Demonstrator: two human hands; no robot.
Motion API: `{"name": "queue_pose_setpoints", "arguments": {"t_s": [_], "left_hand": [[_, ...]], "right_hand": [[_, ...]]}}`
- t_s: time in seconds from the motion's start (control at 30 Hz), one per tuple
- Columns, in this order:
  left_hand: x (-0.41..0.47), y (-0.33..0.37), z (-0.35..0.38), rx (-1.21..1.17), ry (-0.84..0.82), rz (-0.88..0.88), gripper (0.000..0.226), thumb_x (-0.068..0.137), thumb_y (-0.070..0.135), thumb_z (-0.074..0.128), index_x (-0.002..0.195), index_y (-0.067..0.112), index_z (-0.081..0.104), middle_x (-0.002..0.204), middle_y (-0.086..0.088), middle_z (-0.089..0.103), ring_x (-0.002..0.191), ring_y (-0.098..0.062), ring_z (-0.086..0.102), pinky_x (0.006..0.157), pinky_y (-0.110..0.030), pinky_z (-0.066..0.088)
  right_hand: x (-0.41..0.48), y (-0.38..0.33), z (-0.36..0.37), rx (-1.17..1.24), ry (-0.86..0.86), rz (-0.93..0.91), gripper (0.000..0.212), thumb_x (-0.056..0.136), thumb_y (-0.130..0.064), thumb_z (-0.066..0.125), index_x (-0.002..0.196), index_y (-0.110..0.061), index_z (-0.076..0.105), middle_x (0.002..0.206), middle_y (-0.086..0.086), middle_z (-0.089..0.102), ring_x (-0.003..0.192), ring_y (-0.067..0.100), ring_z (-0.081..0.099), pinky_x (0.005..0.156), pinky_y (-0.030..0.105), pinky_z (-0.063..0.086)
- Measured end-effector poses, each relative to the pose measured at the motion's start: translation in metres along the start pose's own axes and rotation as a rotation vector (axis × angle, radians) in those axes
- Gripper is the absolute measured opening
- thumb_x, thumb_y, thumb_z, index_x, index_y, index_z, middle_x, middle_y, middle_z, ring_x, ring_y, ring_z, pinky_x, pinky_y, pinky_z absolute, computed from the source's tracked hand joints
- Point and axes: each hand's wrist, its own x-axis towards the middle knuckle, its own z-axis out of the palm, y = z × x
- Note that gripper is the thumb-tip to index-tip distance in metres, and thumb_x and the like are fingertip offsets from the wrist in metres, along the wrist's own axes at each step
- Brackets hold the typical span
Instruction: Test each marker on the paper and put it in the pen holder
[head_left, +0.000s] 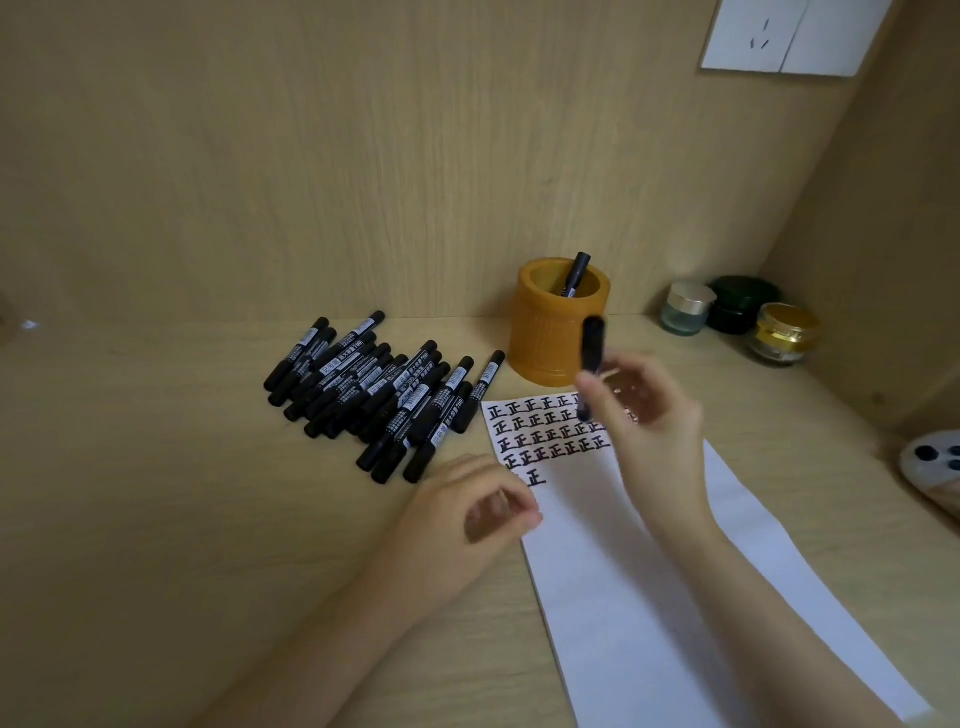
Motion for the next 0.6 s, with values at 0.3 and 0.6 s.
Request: {"name": "queue_pose_setpoints", "arguments": {"t_s": [0.3,0.6], "left_hand": [[0.000,-0.005,0.007,0.013,-0.198,-0.031,0.009,0.079,0.030,0.073,0.088,0.029,0.069,0.094,0.017,0.058,0.085,-0.006,0.055,0.074,-0.007,0.036],[0.001,-0.003,0.005,0.002,-0.202,-0.044,0.011,0.078,0.030,0.073,0.088,0.029,0.069,0.092,0.016,0.059,0.084,-0.005,0.054,0.073,-0.006,0.034]], "right_hand": [[0.113,-0.015,0.006,0.006,0.227,0.046,0.023,0.093,-0.017,0.062,0.112,-0.005,0.063,0.095,0.006,0.068,0.075,0.006,0.065,0.058,0.014,0.050],[0.140,0.006,0.039,-0.514,0.095,0.096,0.042,0.090,-0.026,0.066,0.127,-0.016,0.050,0.089,-0.007,0.061,0.078,0.007,0.057,0.053,0.015,0.038]]}}
